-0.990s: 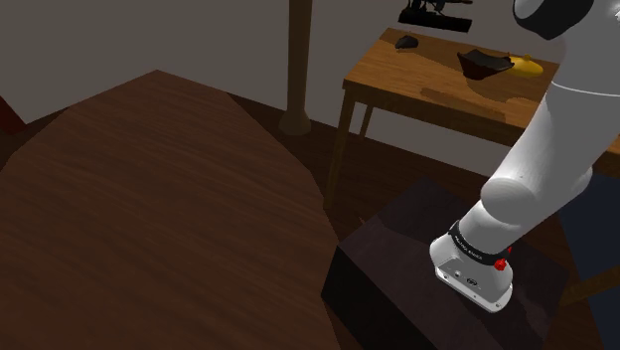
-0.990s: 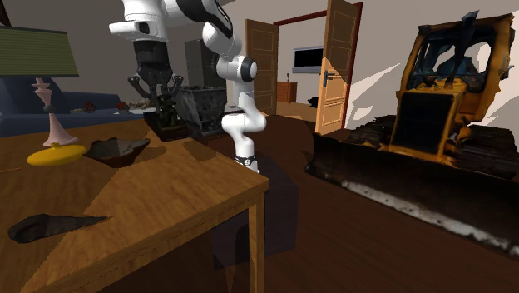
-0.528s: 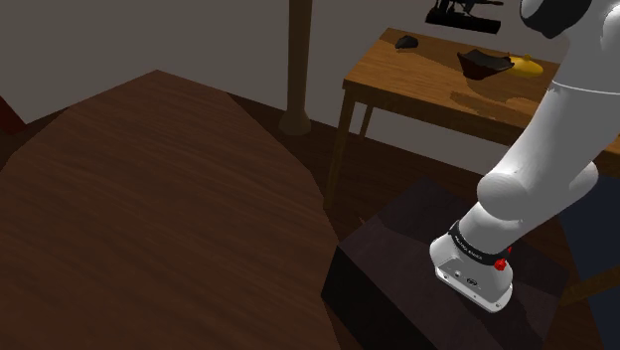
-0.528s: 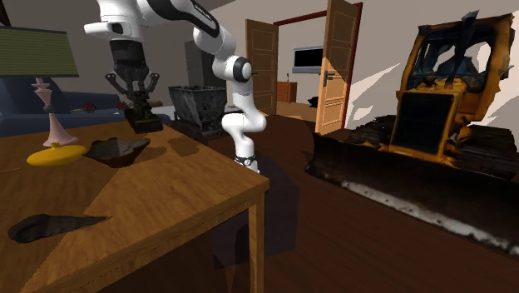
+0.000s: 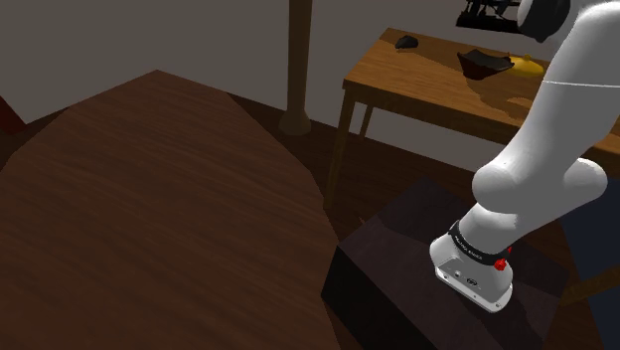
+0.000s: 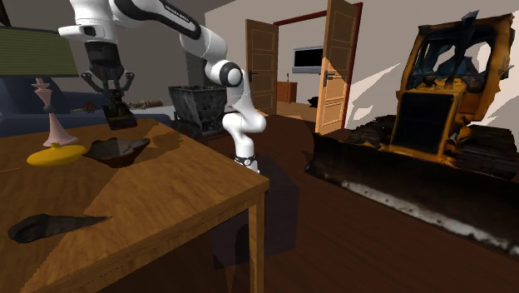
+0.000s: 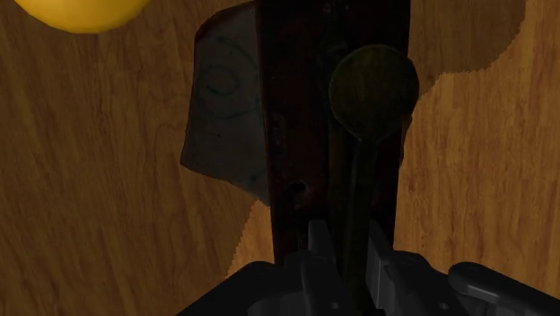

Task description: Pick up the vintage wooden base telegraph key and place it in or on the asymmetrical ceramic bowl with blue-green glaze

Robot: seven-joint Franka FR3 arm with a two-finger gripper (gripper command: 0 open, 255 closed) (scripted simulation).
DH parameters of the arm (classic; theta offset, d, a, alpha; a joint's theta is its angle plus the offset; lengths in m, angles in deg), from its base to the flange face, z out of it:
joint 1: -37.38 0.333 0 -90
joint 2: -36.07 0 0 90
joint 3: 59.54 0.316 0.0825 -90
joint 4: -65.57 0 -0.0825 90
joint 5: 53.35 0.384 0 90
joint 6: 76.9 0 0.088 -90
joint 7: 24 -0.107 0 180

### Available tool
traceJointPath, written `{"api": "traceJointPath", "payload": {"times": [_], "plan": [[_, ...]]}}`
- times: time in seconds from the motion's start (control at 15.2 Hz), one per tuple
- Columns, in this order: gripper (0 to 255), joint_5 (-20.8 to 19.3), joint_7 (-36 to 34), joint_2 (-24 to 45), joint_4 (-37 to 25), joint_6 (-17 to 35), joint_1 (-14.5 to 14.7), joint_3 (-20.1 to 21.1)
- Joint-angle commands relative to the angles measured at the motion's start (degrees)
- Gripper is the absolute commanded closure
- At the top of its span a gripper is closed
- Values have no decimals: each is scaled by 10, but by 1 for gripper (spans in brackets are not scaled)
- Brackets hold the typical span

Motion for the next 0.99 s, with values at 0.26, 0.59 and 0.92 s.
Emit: {"api": "traceJointPath", "payload": {"times": [0.26, 0.59, 0.92], "plan": [[255, 3, 40, 2, 20, 17, -26, -9], [255, -18, 39, -29, 103, 73, 1, -11], [255, -32, 37, -50, 171, 123, 18, -10]]}}
